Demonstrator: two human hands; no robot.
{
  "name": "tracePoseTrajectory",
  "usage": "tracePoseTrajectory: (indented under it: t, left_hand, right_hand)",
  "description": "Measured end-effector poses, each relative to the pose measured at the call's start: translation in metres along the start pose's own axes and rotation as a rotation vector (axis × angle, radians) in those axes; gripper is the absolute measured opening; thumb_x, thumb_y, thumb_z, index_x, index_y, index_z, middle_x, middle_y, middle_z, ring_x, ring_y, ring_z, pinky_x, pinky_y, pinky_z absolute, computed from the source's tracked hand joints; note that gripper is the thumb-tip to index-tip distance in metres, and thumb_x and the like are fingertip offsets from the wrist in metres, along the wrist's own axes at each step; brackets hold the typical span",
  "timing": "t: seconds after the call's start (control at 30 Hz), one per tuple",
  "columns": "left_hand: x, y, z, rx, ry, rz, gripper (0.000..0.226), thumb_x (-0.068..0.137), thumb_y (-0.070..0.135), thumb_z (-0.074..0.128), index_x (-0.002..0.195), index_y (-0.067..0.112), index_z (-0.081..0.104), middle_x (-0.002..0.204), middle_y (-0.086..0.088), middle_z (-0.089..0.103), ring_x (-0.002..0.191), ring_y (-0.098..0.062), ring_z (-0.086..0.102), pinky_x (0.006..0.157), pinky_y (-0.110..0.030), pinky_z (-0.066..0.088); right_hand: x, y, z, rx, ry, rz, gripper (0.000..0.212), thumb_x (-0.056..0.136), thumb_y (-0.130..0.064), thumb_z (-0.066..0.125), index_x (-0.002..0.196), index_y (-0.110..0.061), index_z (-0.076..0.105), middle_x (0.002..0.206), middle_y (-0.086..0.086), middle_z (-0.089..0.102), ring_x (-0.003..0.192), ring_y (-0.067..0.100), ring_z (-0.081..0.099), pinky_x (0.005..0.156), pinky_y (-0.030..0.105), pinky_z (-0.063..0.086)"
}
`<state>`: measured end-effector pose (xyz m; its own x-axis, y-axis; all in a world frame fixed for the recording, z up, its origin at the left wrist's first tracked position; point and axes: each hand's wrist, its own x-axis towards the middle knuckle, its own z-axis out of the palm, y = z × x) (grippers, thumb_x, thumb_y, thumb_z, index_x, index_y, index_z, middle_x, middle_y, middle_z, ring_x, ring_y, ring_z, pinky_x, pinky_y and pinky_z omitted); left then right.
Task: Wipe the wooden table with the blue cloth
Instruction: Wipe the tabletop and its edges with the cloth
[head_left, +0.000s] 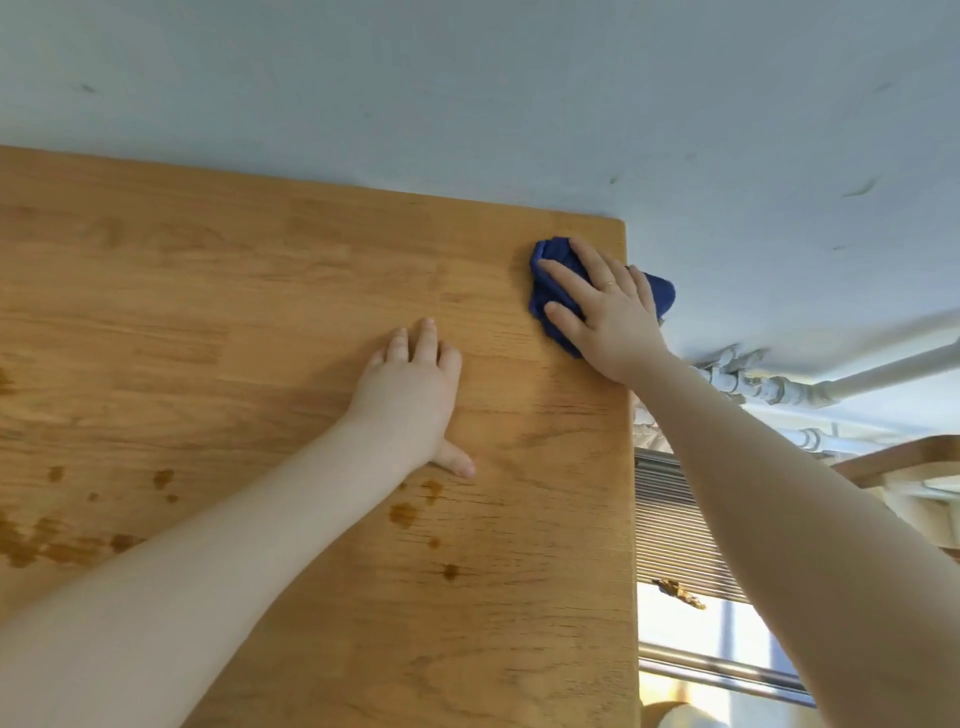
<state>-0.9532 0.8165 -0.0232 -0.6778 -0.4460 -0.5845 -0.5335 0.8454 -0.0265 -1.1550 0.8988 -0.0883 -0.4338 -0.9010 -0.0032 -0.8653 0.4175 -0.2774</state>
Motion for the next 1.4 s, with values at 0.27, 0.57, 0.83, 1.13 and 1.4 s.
tracePoseTrajectory:
  t: [0.27, 0.57, 0.83, 1.13, 1.4]
  left_hand:
    - [-0.006, -0.006, 0.016, -0.082, 0.044, -0.014, 0.121, 0.063, 0.071, 0.062, 0.148, 0.016, -0.004, 0.155, -0.007, -0.02, 0.144, -0.028, -0.009, 0.116, -0.043, 0.005]
    - [-0.005, -0.005, 0.01, -0.16, 0.076, -0.012, 0.122, 0.058, 0.066, 0.071, 0.148, 0.015, 0.007, 0.157, -0.006, -0.011, 0.145, -0.026, -0.003, 0.117, -0.039, 0.01]
    - [-0.01, -0.02, 0.012, -0.188, 0.069, 0.037, 0.11, 0.069, 0.066, 0.063, 0.15, 0.02, 0.004, 0.158, -0.001, -0.009, 0.145, -0.017, -0.001, 0.118, -0.037, 0.004]
    - [-0.027, -0.058, 0.012, -0.251, 0.125, 0.107, 0.073, 0.094, 0.037, 0.047, 0.149, 0.027, 0.001, 0.157, 0.006, -0.01, 0.144, -0.012, 0.001, 0.117, -0.029, 0.006]
    - [-0.031, -0.091, 0.024, -0.102, -0.015, -0.01, 0.091, 0.084, 0.051, 0.059, 0.145, 0.04, -0.007, 0.151, 0.002, -0.031, 0.141, -0.018, -0.024, 0.114, -0.036, -0.008]
  right_hand:
    - [-0.063, -0.04, 0.012, -0.071, 0.009, -0.162, 0.049, 0.09, -0.045, 0.03, 0.136, -0.033, 0.042, 0.152, 0.006, 0.028, 0.137, 0.033, 0.028, 0.109, 0.052, 0.017]
    - [-0.061, -0.039, 0.006, -0.079, -0.027, -0.137, 0.049, 0.091, -0.051, 0.028, 0.136, -0.036, 0.042, 0.151, 0.003, 0.029, 0.134, 0.031, 0.033, 0.108, 0.05, 0.021]
    - [-0.069, -0.062, 0.016, -0.061, -0.021, -0.078, 0.045, 0.094, -0.046, 0.028, 0.137, -0.036, 0.039, 0.154, 0.004, 0.022, 0.139, 0.031, 0.022, 0.111, 0.051, 0.015]
    - [-0.049, -0.059, 0.012, -0.042, -0.083, -0.188, 0.047, 0.095, -0.048, 0.02, 0.139, -0.042, 0.033, 0.156, -0.001, 0.016, 0.14, 0.027, 0.018, 0.111, 0.046, 0.009]
    - [-0.066, -0.094, 0.021, -0.015, -0.077, -0.196, 0.05, 0.09, -0.044, 0.02, 0.135, -0.041, 0.039, 0.154, 0.003, 0.021, 0.139, 0.032, 0.021, 0.111, 0.05, 0.01]
